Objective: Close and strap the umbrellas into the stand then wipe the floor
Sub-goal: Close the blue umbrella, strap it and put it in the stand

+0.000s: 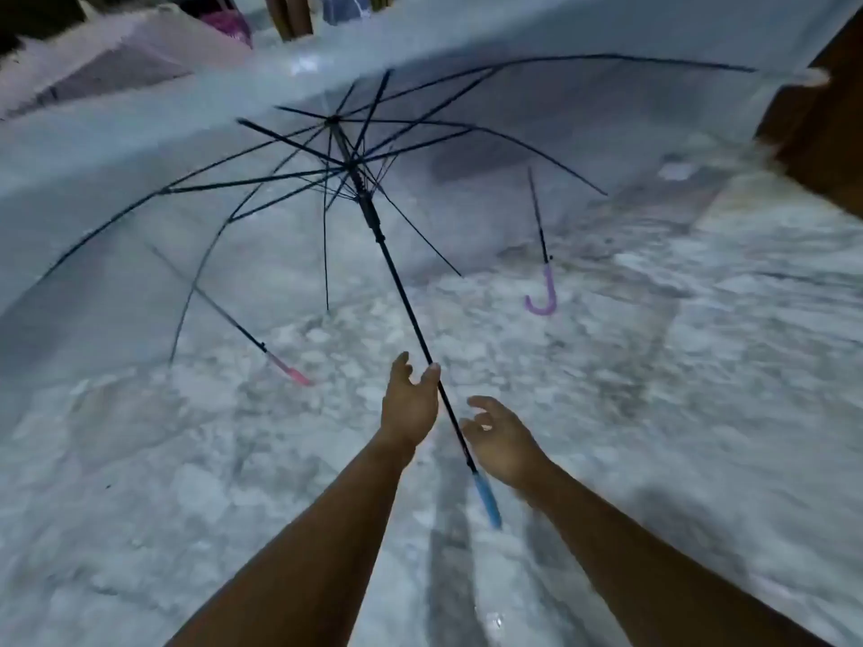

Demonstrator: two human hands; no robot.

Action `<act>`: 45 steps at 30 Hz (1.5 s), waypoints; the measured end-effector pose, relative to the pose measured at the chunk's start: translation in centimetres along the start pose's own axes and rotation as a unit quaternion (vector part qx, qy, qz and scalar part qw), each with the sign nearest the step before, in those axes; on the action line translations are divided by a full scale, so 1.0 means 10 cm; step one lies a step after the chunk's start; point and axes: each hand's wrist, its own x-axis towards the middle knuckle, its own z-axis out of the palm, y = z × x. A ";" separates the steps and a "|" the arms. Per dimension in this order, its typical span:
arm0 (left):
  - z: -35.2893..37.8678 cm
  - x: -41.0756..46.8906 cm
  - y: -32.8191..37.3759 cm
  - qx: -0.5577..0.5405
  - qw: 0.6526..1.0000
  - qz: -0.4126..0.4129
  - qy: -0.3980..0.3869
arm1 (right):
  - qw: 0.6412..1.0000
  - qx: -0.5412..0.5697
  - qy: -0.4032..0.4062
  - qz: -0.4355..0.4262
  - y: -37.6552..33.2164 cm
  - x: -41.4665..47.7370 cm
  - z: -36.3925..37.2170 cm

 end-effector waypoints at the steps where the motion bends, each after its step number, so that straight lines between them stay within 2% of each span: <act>1: 0.01 0.13 -0.04 -0.020 1.000 0.009 -0.004 | 1.000 0.006 -0.007 -0.005 0.04 0.14 0.10; 5: -0.01 0.48 0.00 -0.082 0.995 0.044 -0.036 | 0.999 0.011 -0.033 -0.025 0.04 0.50 0.46; 9: -0.10 0.42 0.18 -0.143 0.988 0.051 -0.022 | 0.996 0.047 0.030 -0.073 -0.11 0.47 0.57; 13: -0.26 0.00 0.60 -0.164 0.985 0.060 -0.009 | 0.986 0.034 0.095 -0.134 -0.56 -0.11 0.42; 16: -0.40 -0.47 1.04 -0.178 0.982 0.057 -0.015 | 0.981 0.018 0.122 -0.149 -0.97 -0.66 0.27; 20: -0.75 -1.26 1.84 -0.186 0.980 0.057 -0.033 | 0.982 0.021 0.119 -0.144 -1.78 -1.56 -0.07; 26: -1.35 -2.55 3.46 -0.214 0.974 0.062 -0.044 | 0.988 0.032 0.101 -0.109 -3.46 -3.06 -0.73; 29: -1.63 -3.12 4.20 -0.232 0.969 0.068 -0.048 | 0.986 0.045 0.106 -0.120 -4.19 -3.69 -0.98; 35: -2.17 -4.05 5.54 -0.191 0.971 0.134 -0.047 | 0.982 0.055 0.111 -0.145 -5.48 -4.73 -1.47; 40: -2.44 -4.61 6.54 -0.145 0.963 0.212 -0.077 | 0.980 0.053 0.095 -0.166 -6.37 -5.41 -2.16; 45: -2.47 -5.00 7.18 -0.172 0.942 0.272 -0.095 | 0.963 0.096 0.151 -0.201 -7.05 -5.86 -2.93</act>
